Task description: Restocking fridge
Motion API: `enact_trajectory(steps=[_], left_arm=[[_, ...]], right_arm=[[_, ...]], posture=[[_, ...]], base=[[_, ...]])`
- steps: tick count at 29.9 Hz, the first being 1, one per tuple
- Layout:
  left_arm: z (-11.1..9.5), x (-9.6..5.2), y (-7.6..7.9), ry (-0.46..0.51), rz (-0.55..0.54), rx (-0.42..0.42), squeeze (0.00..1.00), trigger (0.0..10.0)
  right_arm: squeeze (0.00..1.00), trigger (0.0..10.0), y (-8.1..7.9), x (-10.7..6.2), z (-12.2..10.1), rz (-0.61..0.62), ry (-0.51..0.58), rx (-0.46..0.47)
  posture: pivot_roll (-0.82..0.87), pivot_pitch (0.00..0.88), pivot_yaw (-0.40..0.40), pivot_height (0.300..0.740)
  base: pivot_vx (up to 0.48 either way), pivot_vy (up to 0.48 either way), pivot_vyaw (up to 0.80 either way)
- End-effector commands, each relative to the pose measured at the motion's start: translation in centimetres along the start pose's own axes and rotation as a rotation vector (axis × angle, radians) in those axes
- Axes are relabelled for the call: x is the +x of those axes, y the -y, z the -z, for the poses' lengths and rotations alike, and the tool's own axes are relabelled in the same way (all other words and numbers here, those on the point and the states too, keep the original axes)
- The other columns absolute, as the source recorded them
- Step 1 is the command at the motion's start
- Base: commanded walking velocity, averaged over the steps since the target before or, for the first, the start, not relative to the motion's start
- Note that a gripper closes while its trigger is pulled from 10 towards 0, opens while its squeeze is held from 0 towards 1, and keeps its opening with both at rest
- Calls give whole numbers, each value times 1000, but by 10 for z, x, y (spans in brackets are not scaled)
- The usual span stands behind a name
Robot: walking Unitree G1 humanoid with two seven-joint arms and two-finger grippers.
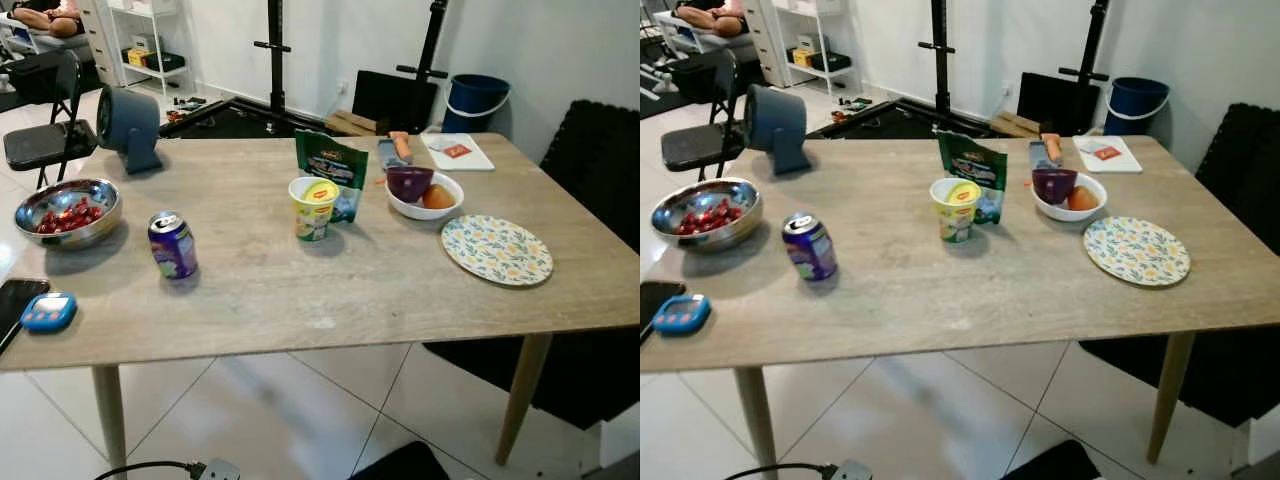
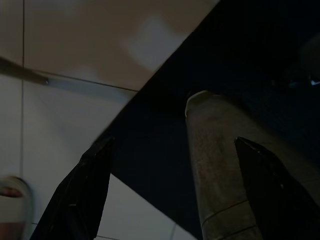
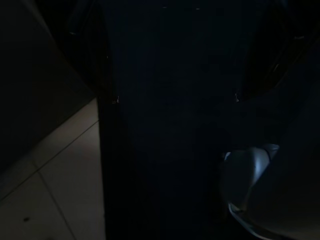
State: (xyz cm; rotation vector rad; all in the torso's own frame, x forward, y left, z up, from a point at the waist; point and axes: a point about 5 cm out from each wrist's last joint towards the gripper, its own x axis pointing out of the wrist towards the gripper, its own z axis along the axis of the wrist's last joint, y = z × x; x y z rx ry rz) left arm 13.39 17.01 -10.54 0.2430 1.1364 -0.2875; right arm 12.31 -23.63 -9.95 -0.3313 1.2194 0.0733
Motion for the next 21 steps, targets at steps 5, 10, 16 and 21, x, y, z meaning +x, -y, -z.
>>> enact_trajectory(steps=[5,10,16,21], left_arm=[[19,-1,10,-71,31,-16,0,10000],[20,-2,10,-72,30,-19,0,10000],[20,-1,10,-71,31,-24,0,10000],[19,-1,11,-68,34,-27,0,10000]], right_arm=[[0,10000,-3,-1,11,-6,-40,-4],[0,10000,-3,-1,12,-5,-42,-4],[0,10000,-3,-1,12,-7,-42,-4],[0,10000,-3,-1,11,-7,-42,-4]], posture=[[-30,63,-2,740],[-32,63,-1,740],[-31,63,0,740],[-32,64,-1,740]], base=[[0,0,-720],[0,0,-720],[0,0,-725],[0,0,-723]])
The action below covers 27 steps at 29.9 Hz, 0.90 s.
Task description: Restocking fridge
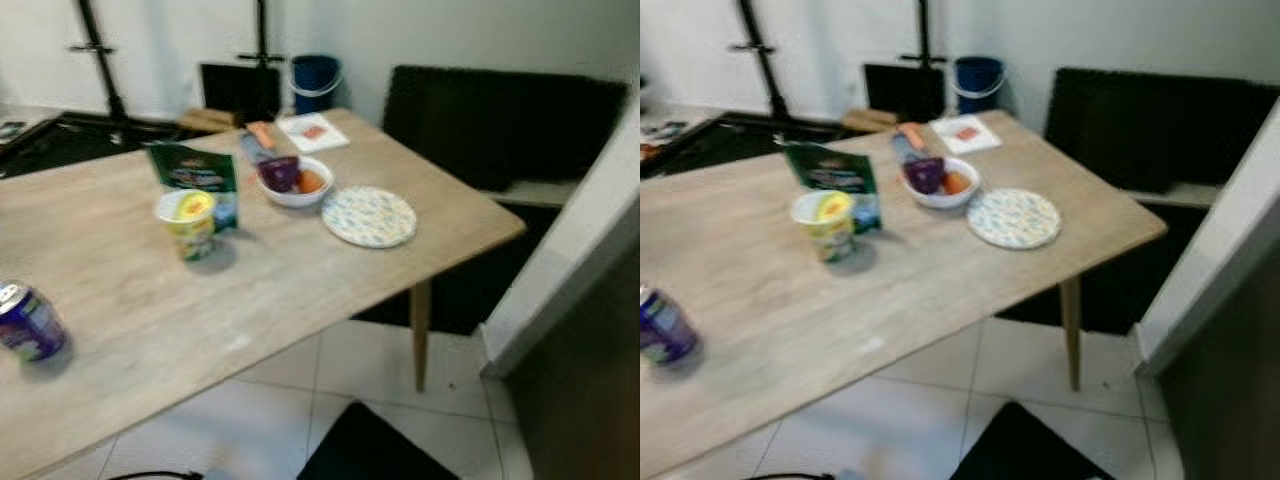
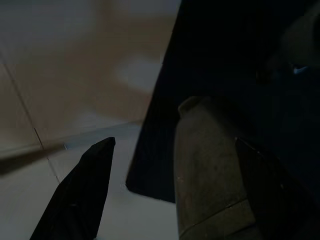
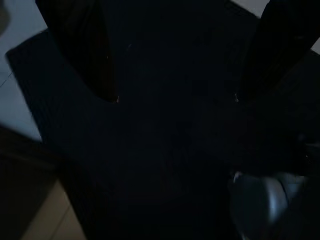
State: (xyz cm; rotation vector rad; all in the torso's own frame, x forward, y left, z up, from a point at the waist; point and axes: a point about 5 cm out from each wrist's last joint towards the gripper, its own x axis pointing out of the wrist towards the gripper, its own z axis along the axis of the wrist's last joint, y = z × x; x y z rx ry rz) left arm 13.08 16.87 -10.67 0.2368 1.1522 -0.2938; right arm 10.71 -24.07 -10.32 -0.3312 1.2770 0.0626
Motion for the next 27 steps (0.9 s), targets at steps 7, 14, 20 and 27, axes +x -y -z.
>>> enact_trajectory(steps=[7,14,20,27], left_arm=[[16,-1,9,-56,24,-19,0,10000],[17,-1,10,-56,37,-25,0,10000],[17,-1,11,-56,45,-26,0,10000],[18,-1,12,-68,71,-6,0,10000]], right_arm=[[0,10000,-3,1,-5,-5,12,-9],[0,10000,-3,1,-4,-7,12,-10],[0,10000,-4,1,-5,-8,12,-10],[0,10000,-4,1,-4,-9,11,-9]], posture=[[-33,63,-1,740],[-33,62,-2,740],[-33,62,-2,740],[-33,63,-1,740]], base=[[0,0,-723],[0,0,-724],[0,0,-722],[0,-205,-722]])
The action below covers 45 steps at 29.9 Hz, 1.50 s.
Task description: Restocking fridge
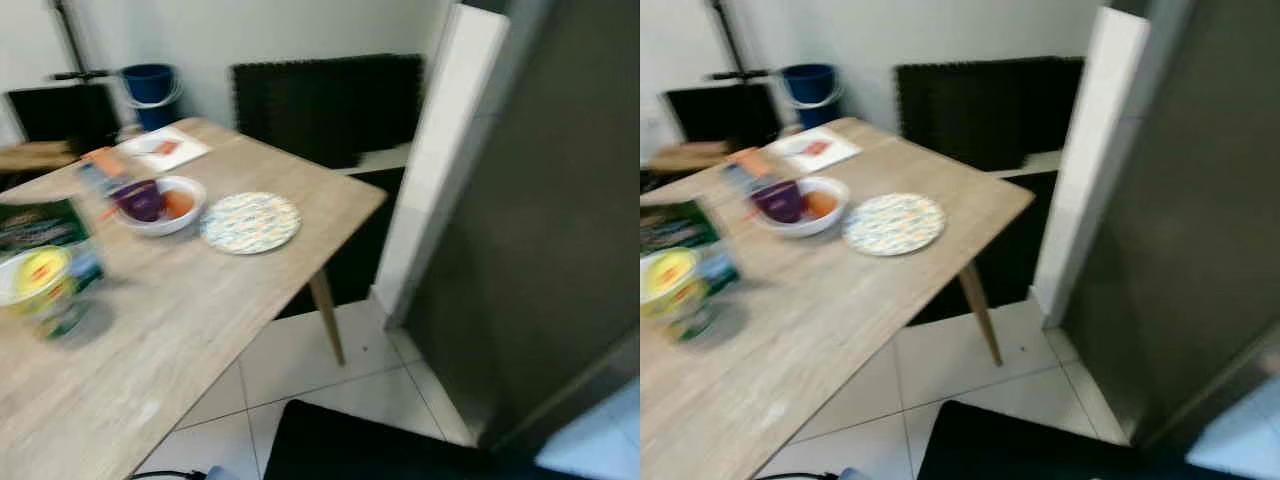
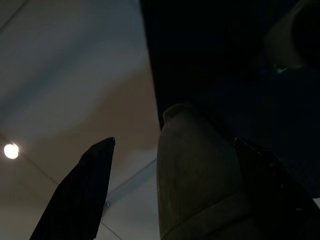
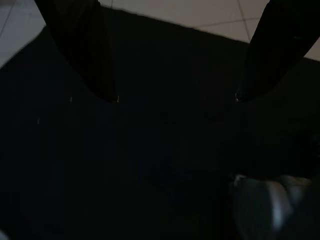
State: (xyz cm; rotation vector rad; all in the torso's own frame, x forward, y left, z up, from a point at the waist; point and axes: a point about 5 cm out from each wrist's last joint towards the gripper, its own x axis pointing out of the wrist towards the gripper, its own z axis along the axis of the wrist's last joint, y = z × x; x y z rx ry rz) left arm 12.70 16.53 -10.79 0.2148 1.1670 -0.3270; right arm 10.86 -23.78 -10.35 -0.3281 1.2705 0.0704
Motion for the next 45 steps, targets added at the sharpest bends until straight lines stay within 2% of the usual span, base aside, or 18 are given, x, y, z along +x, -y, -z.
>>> enact_trajectory(steps=[1,4,7,32,45], left_arm=[[16,-1,8,-59,32,-6,0,10000],[16,-1,8,-55,31,-9,0,10000],[14,-1,7,-45,12,-32,0,10000],[15,-1,6,-50,-9,-19,0,10000],[15,-1,5,-51,-14,-22,0,10000]], right_arm=[[0,10000,-2,0,-2,-2,4,-8],[0,10000,-2,0,-2,-3,3,-8],[0,10000,-2,0,-2,-5,2,-8],[0,10000,-3,0,-2,-6,3,-11],[0,10000,-4,1,-5,-13,22,-5]], posture=[[-33,63,-1,740],[-33,63,0,740],[-34,62,0,740],[-34,62,-1,740],[-34,61,-1,740]], base=[[0,-472,-719],[0,-465,-719],[0,0,-725],[0,0,-723],[0,0,0]])
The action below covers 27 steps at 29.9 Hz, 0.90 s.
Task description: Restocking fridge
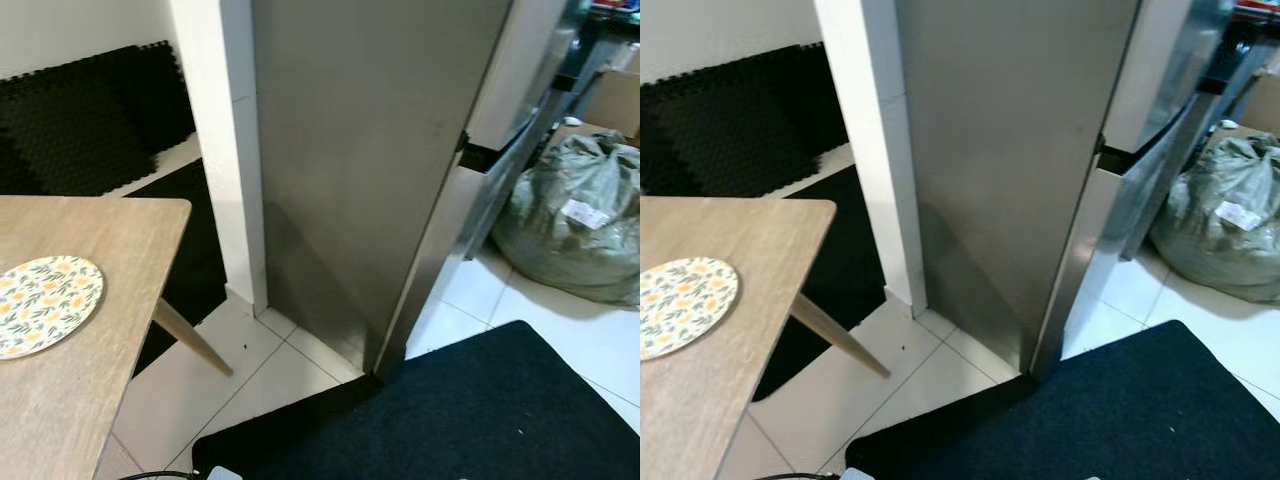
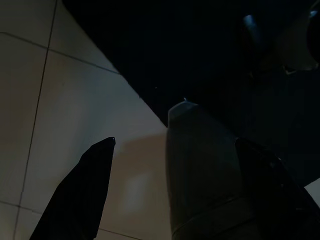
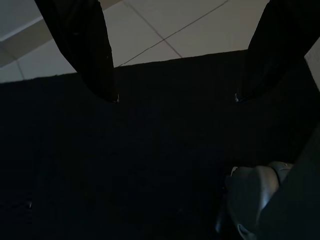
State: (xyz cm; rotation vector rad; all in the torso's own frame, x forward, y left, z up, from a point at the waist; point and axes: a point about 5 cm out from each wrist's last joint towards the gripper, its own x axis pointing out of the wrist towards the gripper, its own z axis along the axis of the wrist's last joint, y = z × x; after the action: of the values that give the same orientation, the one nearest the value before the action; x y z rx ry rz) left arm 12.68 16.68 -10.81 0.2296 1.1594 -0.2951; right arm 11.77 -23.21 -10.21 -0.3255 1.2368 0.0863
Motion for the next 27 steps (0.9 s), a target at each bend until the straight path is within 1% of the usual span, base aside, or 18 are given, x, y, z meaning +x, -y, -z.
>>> enact_trajectory(steps=[1,8,10,12,20,27], left_arm=[[14,-1,7,-56,23,-9,0,10000],[15,-1,7,-58,25,2,0,10000],[15,-1,7,-50,23,-28,0,10000],[15,-1,7,-49,23,-25,0,10000],[14,-1,7,-46,38,-16,0,10000],[12,-1,6,-47,51,-8,0,10000]], right_arm=[[0,10000,-1,0,5,-5,-13,1],[0,10000,-1,0,5,-7,-12,2],[0,10000,-3,0,6,-12,-20,-9],[0,10000,-3,0,6,-13,-20,-9],[0,10000,-3,0,5,-11,-12,-4],[0,10000,-3,0,3,-10,-7,-2]], posture=[[-34,63,-1,740],[-34,63,-1,740],[-32,64,0,740],[-31,65,1,740],[-31,62,1,740],[-31,61,4,740]], base=[[247,0,0],[262,0,0],[0,0,0],[0,0,-769],[0,0,0],[0,-452,0]])
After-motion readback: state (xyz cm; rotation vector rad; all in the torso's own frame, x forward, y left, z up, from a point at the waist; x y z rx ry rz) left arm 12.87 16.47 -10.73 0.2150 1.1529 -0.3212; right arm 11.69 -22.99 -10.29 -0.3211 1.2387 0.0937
